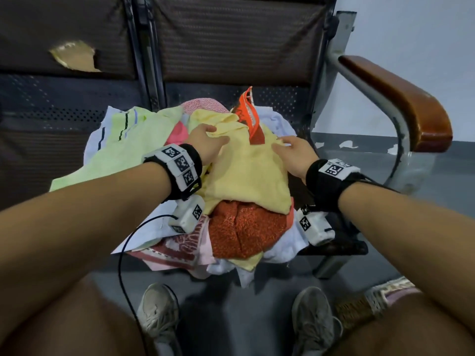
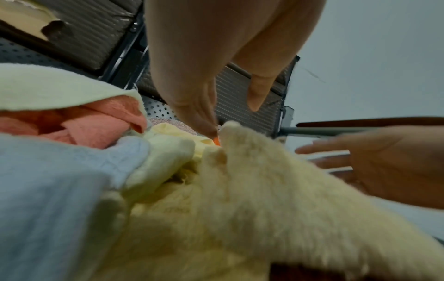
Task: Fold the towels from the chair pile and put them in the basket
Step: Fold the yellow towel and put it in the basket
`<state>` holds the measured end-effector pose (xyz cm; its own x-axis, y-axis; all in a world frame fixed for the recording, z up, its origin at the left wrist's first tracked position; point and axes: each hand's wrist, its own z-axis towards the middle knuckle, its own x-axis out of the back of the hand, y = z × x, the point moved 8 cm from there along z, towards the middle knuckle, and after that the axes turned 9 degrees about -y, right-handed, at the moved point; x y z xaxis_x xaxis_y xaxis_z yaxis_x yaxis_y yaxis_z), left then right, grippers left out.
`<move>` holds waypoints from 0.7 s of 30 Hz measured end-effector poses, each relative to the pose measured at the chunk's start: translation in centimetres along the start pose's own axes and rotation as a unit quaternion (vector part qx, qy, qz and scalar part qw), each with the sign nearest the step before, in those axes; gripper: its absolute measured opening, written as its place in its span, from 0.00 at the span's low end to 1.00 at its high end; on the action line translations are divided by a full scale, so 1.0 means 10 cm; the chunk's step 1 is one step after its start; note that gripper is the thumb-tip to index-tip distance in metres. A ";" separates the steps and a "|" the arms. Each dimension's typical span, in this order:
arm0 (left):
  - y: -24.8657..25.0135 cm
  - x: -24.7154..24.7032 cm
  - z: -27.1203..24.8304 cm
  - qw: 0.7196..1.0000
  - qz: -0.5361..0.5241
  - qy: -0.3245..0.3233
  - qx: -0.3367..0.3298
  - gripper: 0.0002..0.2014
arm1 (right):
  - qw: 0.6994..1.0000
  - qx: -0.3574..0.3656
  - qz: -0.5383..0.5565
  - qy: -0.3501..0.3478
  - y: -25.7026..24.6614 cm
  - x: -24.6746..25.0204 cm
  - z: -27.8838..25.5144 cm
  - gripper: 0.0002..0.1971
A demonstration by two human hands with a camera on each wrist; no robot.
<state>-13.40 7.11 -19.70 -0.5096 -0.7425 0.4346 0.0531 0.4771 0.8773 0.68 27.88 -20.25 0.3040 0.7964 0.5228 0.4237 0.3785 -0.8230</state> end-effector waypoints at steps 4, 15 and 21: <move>0.09 -0.02 -0.24 0.991 0.084 -0.041 -0.092 0.14 | 0.982 0.080 -0.168 -0.019 -0.17 -0.09 -0.20 0.17; -0.08 -0.24 -0.67 0.905 0.341 -0.178 -0.178 0.20 | 0.893 0.194 -0.349 -0.207 0.00 -0.56 -0.69 0.23; 0.06 -0.12 -0.62 0.955 0.203 -0.157 -0.147 0.10 | 0.957 0.139 -0.198 -0.160 -0.09 -0.23 -0.64 0.15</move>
<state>-7.43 5.42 -18.43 -0.6264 -0.3240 0.7090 0.5165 0.5087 0.6888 5.05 22.65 -19.30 -0.1285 0.6517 0.7475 0.1957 0.7556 -0.6251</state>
